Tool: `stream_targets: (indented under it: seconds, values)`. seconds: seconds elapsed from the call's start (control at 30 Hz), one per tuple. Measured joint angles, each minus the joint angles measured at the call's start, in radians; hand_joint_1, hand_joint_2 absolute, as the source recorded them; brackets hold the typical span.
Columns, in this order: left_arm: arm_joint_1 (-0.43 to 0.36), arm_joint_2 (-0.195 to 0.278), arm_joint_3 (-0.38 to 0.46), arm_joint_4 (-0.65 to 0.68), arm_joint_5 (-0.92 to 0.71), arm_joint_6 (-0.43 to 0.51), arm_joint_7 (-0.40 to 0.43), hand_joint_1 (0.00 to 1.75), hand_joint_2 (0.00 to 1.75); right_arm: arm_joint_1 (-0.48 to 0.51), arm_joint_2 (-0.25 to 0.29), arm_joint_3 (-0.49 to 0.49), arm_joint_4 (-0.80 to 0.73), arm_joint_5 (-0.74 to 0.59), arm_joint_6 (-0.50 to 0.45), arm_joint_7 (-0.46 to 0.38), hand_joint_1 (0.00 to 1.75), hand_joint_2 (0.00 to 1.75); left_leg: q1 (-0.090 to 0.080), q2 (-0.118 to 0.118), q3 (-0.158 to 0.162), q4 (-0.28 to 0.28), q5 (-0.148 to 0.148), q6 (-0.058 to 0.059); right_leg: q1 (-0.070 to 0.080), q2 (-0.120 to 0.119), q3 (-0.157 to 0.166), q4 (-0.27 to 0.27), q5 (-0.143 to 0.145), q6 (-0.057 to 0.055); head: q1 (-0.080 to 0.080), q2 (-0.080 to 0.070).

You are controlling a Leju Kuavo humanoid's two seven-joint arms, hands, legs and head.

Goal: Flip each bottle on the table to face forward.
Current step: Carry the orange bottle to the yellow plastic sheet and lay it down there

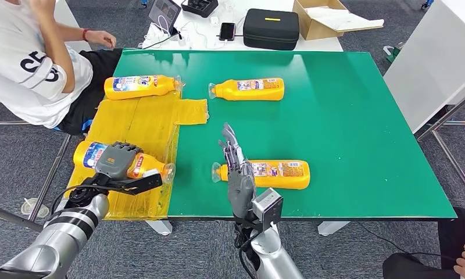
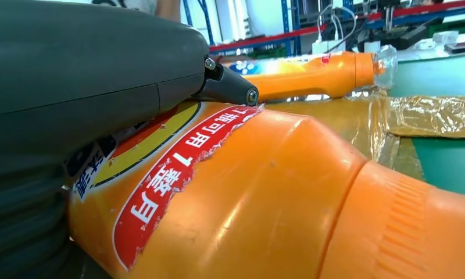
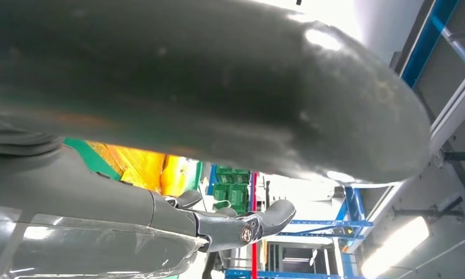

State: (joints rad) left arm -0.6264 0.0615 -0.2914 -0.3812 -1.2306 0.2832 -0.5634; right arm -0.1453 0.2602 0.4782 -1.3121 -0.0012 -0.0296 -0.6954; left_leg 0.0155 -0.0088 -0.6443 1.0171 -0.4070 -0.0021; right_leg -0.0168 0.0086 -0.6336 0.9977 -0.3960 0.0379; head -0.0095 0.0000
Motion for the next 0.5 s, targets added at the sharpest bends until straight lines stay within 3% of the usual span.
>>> stream_targets:
  seconds: [0.07, 0.1, 0.13, 0.2, 0.23, 0.27, 0.5]
  values:
    - [-0.003, 0.0, 0.0, 0.004, 0.023, -0.023, -0.01, 1.75, 1.75, -0.002, 0.0, 0.0, 0.005, 0.001, 0.003, 0.002, 0.0, 0.0, 0.0, 0.0, 0.0, 0.0, 0.0, 0.0, 0.0, 0.0, 0.0, 0.0, 0.0, 0.0, 0.0, 0.0]
    - [-0.003, 0.0, 0.001, 0.005, 0.037, -0.037, -0.017, 1.65, 1.75, -0.003, 0.0, 0.0, 0.007, 0.003, 0.004, 0.003, 0.0, 0.0, 0.0, 0.0, 0.0, 0.0, 0.0, 0.0, 0.0, 0.0, 0.0, 0.0, 0.0, 0.0, 0.0, 0.0]
    - [-0.004, 0.0, 0.002, 0.005, 0.052, -0.054, -0.024, 1.38, 1.75, -0.003, 0.0, 0.001, 0.009, 0.004, 0.006, 0.004, 0.0, 0.0, 0.0, 0.0, 0.0, 0.0, 0.0, 0.0, 0.0, 0.0, 0.0, 0.0, 0.0, 0.0, 0.0, 0.0]
    - [-0.004, 0.0, 0.006, 0.005, 0.082, -0.09, -0.037, 0.53, 1.75, -0.003, 0.001, 0.001, 0.014, 0.006, 0.009, 0.008, 0.0, 0.0, 0.0, 0.0, 0.0, 0.0, 0.0, 0.0, 0.0, 0.0, 0.0, 0.0, 0.0, 0.0, 0.0, 0.0]
    - [-0.004, 0.0, 0.009, 0.005, 0.098, -0.11, -0.043, 0.18, 1.75, -0.004, 0.002, 0.002, 0.017, 0.008, 0.009, 0.01, 0.0, 0.0, 0.0, 0.0, 0.0, 0.0, 0.0, 0.0, 0.0, 0.0, 0.0, 0.0, 0.0, 0.0, 0.0, 0.0]
    - [-0.005, 0.0, 0.012, 0.005, 0.113, -0.132, -0.05, 0.02, 1.75, -0.005, 0.003, 0.003, 0.02, 0.009, 0.01, 0.011, 0.0, 0.0, 0.0, 0.0, 0.0, 0.0, 0.0, 0.0, 0.0, 0.0, 0.0, 0.0, 0.0, 0.0, 0.0, 0.0]
    - [-0.003, -0.001, 0.032, 0.005, 0.21, -0.275, -0.099, 0.0, 1.75, -0.013, 0.006, 0.006, 0.049, 0.021, 0.017, 0.018, 0.0, 0.0, 0.0, -0.001, 0.0, 0.0, 0.0, 0.0, 0.0, 0.0, 0.001, 0.0, 0.0, 0.0, 0.0, 0.0]
